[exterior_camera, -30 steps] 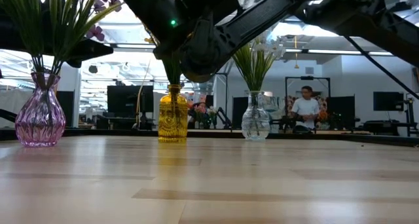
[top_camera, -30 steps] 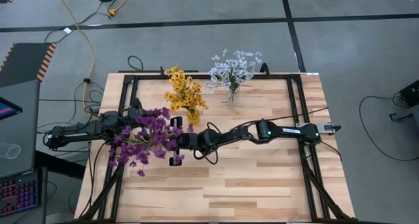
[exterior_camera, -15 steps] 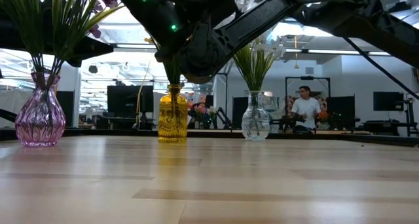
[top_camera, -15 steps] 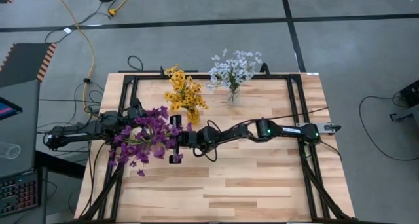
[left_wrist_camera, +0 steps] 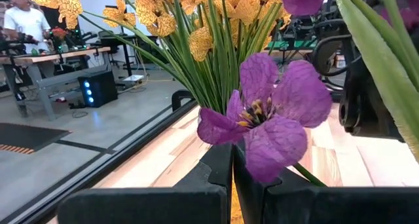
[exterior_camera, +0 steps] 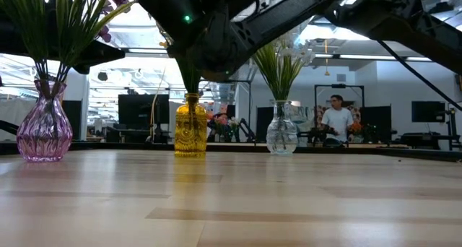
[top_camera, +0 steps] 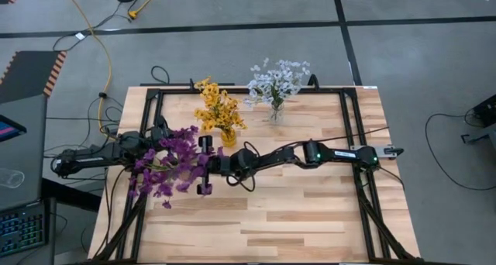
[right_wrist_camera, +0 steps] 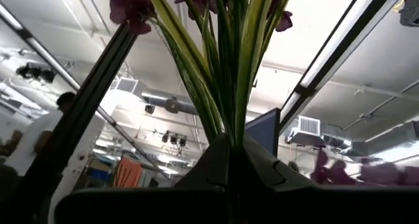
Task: Sort flowers into vase by color
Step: Put the violet flowers into the violet vase
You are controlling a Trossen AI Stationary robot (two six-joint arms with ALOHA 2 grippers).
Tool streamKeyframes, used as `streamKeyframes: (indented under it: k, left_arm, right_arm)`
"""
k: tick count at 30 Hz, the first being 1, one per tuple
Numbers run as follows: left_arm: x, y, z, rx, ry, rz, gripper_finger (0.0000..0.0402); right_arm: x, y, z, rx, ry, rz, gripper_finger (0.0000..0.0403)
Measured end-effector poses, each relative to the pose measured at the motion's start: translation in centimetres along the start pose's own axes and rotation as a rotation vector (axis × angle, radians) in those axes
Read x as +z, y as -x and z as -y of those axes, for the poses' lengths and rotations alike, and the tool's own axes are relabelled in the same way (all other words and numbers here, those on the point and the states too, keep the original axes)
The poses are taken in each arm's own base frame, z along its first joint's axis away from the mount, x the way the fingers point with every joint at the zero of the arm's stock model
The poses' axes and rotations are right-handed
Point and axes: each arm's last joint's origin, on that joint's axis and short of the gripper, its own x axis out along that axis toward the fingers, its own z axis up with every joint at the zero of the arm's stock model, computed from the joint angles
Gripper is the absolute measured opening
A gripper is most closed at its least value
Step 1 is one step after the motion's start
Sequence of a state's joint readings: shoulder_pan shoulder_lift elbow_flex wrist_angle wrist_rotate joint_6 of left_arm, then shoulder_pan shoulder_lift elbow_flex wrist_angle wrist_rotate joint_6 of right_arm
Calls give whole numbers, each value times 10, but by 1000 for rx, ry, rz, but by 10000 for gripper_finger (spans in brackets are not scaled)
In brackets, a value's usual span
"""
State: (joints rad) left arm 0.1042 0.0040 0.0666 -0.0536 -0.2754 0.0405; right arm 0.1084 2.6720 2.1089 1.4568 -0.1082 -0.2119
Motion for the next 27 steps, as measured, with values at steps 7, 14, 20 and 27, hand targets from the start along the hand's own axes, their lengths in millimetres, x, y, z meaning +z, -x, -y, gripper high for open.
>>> streamKeyframes:
  k: [7, 14, 20, 27]
  left_arm:
    - [0, 0, 0, 1, 0, 0, 0]
    - [0, 0, 0, 1, 0, 0, 0]
    - [0, 0, 0, 1, 0, 0, 0]
    - [0, 0, 0, 0, 0, 0, 0]
  right_arm:
    - [5, -12, -3, 74, 28, 14, 42]
    - [9, -19, -1, 71, 30, 27, 42]
    - [7, -21, -1, 80, 26, -8, 42]
    - [5, -20, 1, 80, 23, -19, 42]
